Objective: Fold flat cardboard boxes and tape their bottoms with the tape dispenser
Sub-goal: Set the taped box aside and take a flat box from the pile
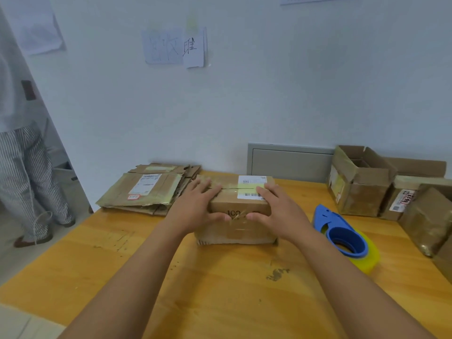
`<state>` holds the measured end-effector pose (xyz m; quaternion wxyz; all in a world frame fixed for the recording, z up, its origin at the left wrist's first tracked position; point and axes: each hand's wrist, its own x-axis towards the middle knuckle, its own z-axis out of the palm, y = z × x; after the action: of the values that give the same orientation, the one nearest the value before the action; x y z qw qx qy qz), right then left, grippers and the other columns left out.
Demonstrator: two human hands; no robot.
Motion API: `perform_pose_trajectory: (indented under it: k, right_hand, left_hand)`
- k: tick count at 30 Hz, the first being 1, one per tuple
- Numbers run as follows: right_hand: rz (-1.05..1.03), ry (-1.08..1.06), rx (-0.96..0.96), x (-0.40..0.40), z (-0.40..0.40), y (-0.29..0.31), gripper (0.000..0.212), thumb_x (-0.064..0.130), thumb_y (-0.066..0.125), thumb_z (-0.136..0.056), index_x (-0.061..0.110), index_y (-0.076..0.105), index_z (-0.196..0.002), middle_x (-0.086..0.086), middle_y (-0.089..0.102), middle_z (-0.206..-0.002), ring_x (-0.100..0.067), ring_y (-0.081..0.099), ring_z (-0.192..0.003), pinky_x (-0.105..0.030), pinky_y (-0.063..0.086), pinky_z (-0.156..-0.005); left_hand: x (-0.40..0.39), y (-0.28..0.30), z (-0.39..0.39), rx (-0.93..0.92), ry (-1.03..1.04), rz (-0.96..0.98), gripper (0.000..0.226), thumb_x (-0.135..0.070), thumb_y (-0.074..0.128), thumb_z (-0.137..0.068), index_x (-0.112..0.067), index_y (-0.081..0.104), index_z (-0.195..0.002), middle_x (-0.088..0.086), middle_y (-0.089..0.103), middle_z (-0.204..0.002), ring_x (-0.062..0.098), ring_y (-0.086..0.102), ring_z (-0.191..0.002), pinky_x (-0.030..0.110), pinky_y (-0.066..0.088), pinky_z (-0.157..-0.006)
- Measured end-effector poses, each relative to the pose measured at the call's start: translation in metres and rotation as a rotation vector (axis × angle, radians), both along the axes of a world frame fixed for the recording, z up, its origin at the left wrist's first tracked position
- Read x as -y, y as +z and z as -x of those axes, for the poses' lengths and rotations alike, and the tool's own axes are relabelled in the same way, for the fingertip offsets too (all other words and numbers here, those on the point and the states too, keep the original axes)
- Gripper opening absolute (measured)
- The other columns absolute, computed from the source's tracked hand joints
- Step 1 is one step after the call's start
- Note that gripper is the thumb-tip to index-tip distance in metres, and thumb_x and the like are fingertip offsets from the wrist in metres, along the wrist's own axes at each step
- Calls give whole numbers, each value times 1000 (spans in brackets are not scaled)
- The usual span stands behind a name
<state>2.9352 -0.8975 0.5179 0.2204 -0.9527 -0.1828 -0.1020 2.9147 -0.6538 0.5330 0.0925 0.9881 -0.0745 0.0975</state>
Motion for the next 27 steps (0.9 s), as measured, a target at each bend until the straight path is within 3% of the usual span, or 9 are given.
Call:
perform_pose_trajectory:
  k: [7, 10, 13, 15, 16, 19, 22, 27]
  right_hand:
    - [4, 8, 63, 12, 24, 8, 89, 71, 61, -82, 33, 27, -155, 14, 18, -161, -14, 27, -145, -39, 41, -105]
    - [60, 14, -2, 14, 35, 4, 89, 71, 61, -83, 32, 26, -155, 13, 17, -162, -15, 24, -146, -38, 36, -110]
    - [202, 11, 73, 9, 35, 9, 93, 72, 56, -84, 27, 19, -157, 5, 13, -165, -23, -2, -153, -44, 11, -122]
    - [336, 74, 160, 3, 31, 16, 98, 73, 52, -85, 26, 7, -159, 5, 2, -167, -23, -15, -152, -46, -8, -121]
    - [390, 120, 164, 0, 29, 19, 99, 73, 50, -86, 27, 2, -159, 6, -3, -167, -21, -15, -153, -46, -10, -121]
    - [470, 201, 90, -8, 26, 20, 91, 69, 45, -91, 27, 0, -159, 10, -4, -167, -14, -2, -154, -41, -1, -124]
    - [497, 188, 75, -7, 25, 21, 93, 69, 45, -91, 25, -1, -160, 8, -4, -167, -13, -1, -154, -40, 1, -124]
    - [441, 40, -9, 6, 28, 17, 115, 85, 46, -79, 19, -2, -160, 4, -6, -167, -14, -6, -154, -42, 3, -123]
  left_hand:
    - [6, 7, 30, 46, 2, -40, 95, -85, 49, -74, -48, 12, -153, -10, 13, -163, 16, 2, -151, 47, 29, -115]
    - [14, 3, 42, 40, -10, -180, 87, -84, 42, -79, -51, 8, -152, -3, 13, -164, 24, 2, -151, 45, 12, -120]
    - [22, 2, 45, 99, -27, -243, 86, -83, 39, -82, -45, 13, -154, 2, 3, -166, 26, -11, -152, 43, -12, -120]
    - [26, 4, 42, 132, -57, -263, 87, -82, 39, -82, -39, 18, -155, 3, -6, -166, 24, -17, -151, 38, -17, -116]
    - [28, 5, 39, 137, -73, -260, 88, -81, 40, -82, -35, 20, -155, 3, -8, -166, 21, -18, -150, 35, -17, -115]
    - [39, 5, 34, 103, -112, -226, 95, -76, 44, -84, -28, 7, -157, 1, -10, -165, 14, -13, -150, 30, -7, -113]
    - [42, 3, 31, 52, -120, -207, 94, -76, 43, -86, -28, 6, -158, -1, 0, -166, 18, 4, -152, 34, 12, -119]
    - [38, -8, 32, 79, -89, -266, 97, -83, 36, -80, -33, 3, -157, -2, 2, -166, 24, 3, -152, 45, -2, -121]
